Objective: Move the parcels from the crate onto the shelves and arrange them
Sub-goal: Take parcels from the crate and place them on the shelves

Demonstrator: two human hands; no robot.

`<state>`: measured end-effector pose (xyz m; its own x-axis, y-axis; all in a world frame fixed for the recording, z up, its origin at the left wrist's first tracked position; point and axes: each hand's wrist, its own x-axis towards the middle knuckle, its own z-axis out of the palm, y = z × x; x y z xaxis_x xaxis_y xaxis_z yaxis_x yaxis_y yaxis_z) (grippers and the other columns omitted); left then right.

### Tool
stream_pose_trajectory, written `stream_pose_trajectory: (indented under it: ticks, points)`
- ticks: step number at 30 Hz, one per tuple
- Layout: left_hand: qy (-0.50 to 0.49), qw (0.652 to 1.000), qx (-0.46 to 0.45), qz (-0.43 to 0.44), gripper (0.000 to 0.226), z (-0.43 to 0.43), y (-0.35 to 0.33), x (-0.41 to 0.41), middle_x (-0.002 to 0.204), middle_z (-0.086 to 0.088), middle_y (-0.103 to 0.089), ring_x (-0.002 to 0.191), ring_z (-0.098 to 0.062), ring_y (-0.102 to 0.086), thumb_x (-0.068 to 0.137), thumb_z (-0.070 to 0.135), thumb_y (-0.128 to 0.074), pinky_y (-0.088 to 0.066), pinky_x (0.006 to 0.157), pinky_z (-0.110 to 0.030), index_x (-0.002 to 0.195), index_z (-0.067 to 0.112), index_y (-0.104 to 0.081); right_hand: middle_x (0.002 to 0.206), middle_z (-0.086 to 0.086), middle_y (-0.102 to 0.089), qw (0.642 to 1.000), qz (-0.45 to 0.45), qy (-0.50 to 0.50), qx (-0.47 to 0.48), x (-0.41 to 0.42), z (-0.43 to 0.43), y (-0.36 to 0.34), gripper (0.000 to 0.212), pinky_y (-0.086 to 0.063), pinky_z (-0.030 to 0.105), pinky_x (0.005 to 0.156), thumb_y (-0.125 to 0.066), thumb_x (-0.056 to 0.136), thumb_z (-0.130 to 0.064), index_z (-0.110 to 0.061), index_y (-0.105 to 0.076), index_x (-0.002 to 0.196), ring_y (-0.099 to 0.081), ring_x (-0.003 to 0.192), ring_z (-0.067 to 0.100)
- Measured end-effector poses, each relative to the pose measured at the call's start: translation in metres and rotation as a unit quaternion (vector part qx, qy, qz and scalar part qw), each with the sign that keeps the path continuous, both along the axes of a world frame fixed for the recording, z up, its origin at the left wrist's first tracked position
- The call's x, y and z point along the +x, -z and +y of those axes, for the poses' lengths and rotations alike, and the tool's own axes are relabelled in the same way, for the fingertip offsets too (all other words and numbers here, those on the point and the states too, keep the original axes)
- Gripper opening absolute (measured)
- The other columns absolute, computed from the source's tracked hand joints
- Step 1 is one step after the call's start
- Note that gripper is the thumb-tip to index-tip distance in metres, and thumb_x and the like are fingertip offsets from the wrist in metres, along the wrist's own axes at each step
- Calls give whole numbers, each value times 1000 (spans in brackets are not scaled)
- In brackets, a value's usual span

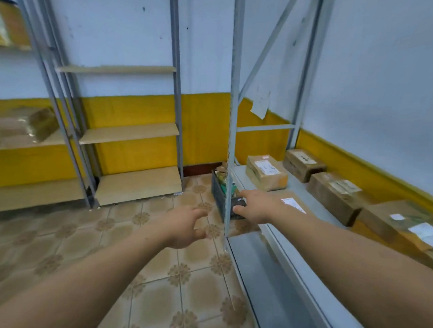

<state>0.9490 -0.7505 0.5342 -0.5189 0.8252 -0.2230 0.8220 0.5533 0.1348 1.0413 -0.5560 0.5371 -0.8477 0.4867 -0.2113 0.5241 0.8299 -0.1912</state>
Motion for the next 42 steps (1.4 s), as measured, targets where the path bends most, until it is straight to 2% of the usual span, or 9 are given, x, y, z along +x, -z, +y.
stream_pose_trajectory:
  ticks: [3,9,23,25,28,33,35,38,42]
  points:
    - [-15,1000,9,-8,62,14,9,-57,152,0,-38,136,-21,-37,94,48,-53,-35,111,-38,149,28,-33,140,5,-56,1000,-4,-4,1,-66,17,11,56,-48,37,94,-50,96,-54,-22,-48,143,-55,121,26]
    - [-7,1000,10,-12,59,55,17,-195,150,-2,-40,135,-22,-39,96,47,-52,-37,109,-37,148,26,-35,155,8,-40,999,-41,10,0,-200,59,21,66,-40,40,108,-44,100,-55,-18,-33,153,-42,138,29]
    - [29,998,-16,-60,56,240,44,-440,150,1,-42,134,-20,-42,96,47,-51,-38,107,-34,147,26,-38,152,8,-43,996,-59,32,-63,-426,199,62,66,-44,38,102,-46,98,-58,-22,-34,153,-46,133,29]
    - [25,997,-31,-65,56,268,53,-472,150,0,-42,134,-21,-42,96,47,-51,-38,107,-35,146,26,-38,146,9,-49,995,-60,32,-70,-462,225,74,64,-47,37,95,-46,98,-57,-22,-38,150,-52,125,28]
    - [20,996,-53,-68,57,302,54,-522,150,-2,-42,134,-22,-43,96,46,-50,-38,106,-34,147,24,-37,123,11,-58,993,-72,43,-86,-511,260,82,60,-45,31,72,-47,99,-54,-15,-43,144,-59,99,24]
    - [5,996,-53,-77,58,345,52,-605,150,-4,-42,134,-24,-42,97,46,-50,-38,107,-35,148,22,-36,105,9,-61,987,-86,83,-104,-588,315,86,42,-42,30,69,-49,99,-50,-13,-56,118,-60,108,29]
    - [9,995,-57,-77,59,365,60,-642,149,-4,-43,133,-24,-43,96,48,-51,-40,106,-37,148,22,-36,104,9,-60,985,-92,99,-109,-619,337,95,48,-46,32,74,-49,98,-52,-11,-57,122,-61,105,29]
    - [22,994,-57,-89,60,401,74,-698,150,-4,-42,132,-24,-45,96,48,-50,-41,103,-35,148,22,-35,121,8,-63,983,-82,125,-103,-661,370,111,50,-53,36,85,-51,96,-51,-20,-54,134,-61,101,26]
    - [64,991,-67,-96,59,451,95,-773,150,-3,-43,133,-23,-43,95,49,-50,-40,105,-36,147,24,-37,125,7,-63,971,-90,183,-124,-716,417,140,41,-48,36,89,-50,98,-47,-16,-61,123,-58,110,26]
